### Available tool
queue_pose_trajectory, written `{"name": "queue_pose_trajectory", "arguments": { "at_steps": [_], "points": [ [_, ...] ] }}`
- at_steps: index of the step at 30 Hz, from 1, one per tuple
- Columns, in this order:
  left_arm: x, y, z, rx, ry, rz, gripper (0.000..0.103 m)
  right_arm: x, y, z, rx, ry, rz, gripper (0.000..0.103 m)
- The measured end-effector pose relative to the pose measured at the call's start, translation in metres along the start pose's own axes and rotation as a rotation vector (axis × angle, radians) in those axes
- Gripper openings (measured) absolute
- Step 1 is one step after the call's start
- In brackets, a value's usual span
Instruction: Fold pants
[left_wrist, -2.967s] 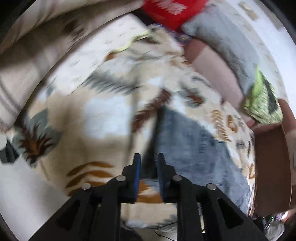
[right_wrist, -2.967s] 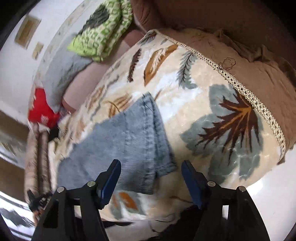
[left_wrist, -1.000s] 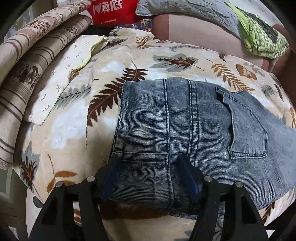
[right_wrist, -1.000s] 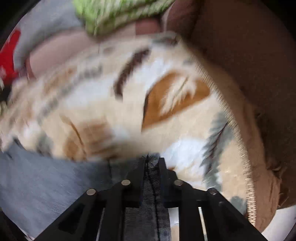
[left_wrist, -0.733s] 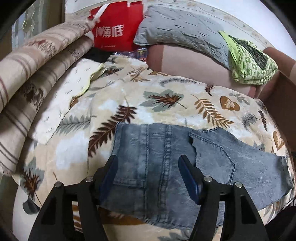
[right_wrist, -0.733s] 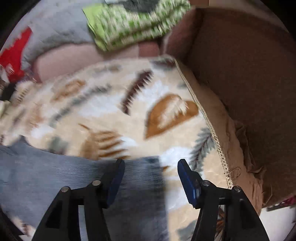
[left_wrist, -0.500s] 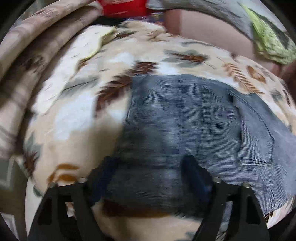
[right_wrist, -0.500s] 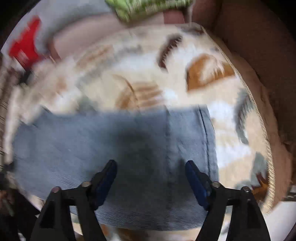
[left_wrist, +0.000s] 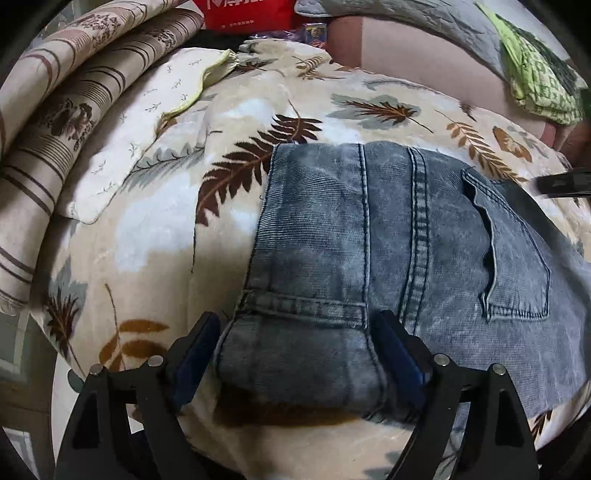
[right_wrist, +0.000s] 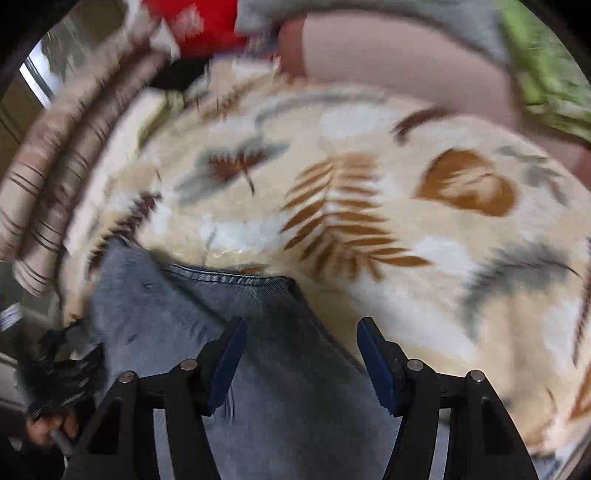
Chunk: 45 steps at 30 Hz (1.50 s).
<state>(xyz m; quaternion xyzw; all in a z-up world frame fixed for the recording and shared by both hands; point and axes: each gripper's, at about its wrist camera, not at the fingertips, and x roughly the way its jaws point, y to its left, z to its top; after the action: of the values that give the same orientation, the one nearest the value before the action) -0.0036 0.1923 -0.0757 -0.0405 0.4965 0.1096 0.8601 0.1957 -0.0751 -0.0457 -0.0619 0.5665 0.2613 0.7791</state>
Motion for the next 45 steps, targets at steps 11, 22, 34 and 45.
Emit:
{"name": "queue_pose_trajectory", "arguments": {
  "at_steps": [11, 22, 34, 45],
  "points": [
    [0.004, 0.004, -0.002, 0.000, -0.017, -0.021, 0.092, 0.054, 0.027, 0.018, -0.097, -0.008, -0.137, 0.005],
    [-0.048, -0.018, 0.009, 0.026, -0.191, -0.046, 0.091, -0.042, -0.003, -0.059, 0.179, -0.211, 0.016, 0.036],
    [-0.054, -0.052, 0.009, 0.107, -0.132, 0.004, 0.095, -0.080, -0.058, -0.198, 0.526, -0.324, 0.260, 0.080],
    [-0.028, -0.082, -0.018, 0.189, -0.040, 0.050, 0.098, -0.077, -0.061, -0.245, 0.602, -0.329, 0.308, 0.080]
  ]
}}
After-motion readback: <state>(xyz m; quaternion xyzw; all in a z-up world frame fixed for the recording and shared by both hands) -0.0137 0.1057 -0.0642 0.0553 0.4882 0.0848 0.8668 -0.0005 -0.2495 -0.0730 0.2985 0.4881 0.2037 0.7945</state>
